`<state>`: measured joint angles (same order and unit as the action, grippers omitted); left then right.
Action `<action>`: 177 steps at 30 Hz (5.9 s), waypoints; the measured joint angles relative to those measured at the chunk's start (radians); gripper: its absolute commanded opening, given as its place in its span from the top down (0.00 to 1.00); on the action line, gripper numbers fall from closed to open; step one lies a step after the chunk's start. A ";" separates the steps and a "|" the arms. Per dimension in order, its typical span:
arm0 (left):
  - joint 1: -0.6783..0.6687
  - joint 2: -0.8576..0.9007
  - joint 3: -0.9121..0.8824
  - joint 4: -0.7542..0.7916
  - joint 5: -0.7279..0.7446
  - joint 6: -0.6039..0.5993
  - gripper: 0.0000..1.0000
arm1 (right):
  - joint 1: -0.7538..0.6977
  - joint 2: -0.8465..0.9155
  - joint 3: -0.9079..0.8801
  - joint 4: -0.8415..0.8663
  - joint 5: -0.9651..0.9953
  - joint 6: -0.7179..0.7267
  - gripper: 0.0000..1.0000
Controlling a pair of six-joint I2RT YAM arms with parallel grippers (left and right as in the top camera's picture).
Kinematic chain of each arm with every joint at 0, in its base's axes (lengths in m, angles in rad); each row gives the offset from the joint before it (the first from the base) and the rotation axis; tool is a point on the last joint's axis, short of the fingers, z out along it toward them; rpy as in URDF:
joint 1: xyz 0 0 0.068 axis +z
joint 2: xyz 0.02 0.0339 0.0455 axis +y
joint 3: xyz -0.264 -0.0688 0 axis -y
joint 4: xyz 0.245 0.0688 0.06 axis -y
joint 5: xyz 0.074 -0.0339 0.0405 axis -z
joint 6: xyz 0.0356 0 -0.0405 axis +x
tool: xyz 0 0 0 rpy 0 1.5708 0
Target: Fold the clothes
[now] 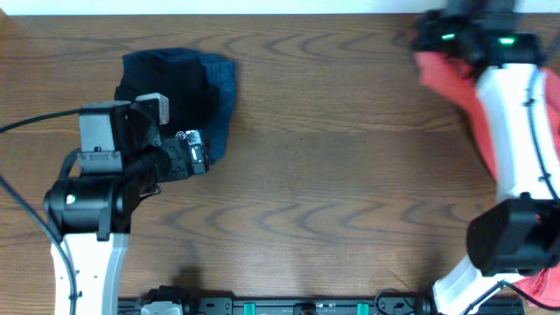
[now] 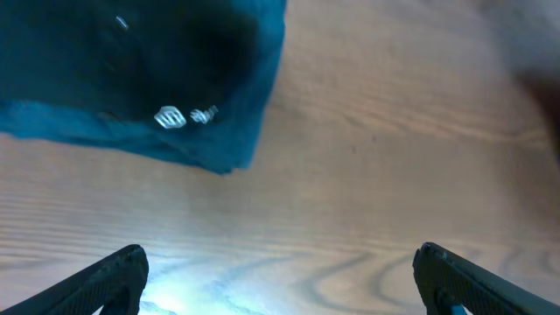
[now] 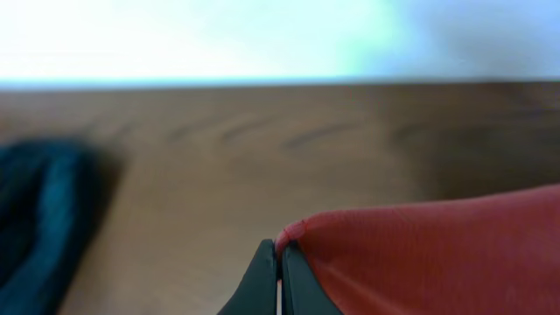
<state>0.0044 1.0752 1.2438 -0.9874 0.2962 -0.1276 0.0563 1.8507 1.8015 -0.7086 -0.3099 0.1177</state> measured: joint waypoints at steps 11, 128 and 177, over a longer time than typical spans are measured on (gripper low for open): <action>0.000 -0.155 0.060 -0.001 -0.152 0.000 0.02 | 0.591 0.077 -0.012 -0.071 0.057 -0.024 0.58; -0.488 0.954 0.053 0.599 -0.170 0.177 0.34 | -0.338 0.484 0.014 -0.025 0.246 0.034 0.43; -0.413 0.711 0.056 0.191 -0.536 0.123 0.94 | -0.764 0.562 0.182 -0.178 0.232 0.159 0.99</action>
<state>-0.4084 1.7866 1.2995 -0.7963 -0.2401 -0.0044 -0.7078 2.4123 1.9831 -0.8867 -0.0780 0.2768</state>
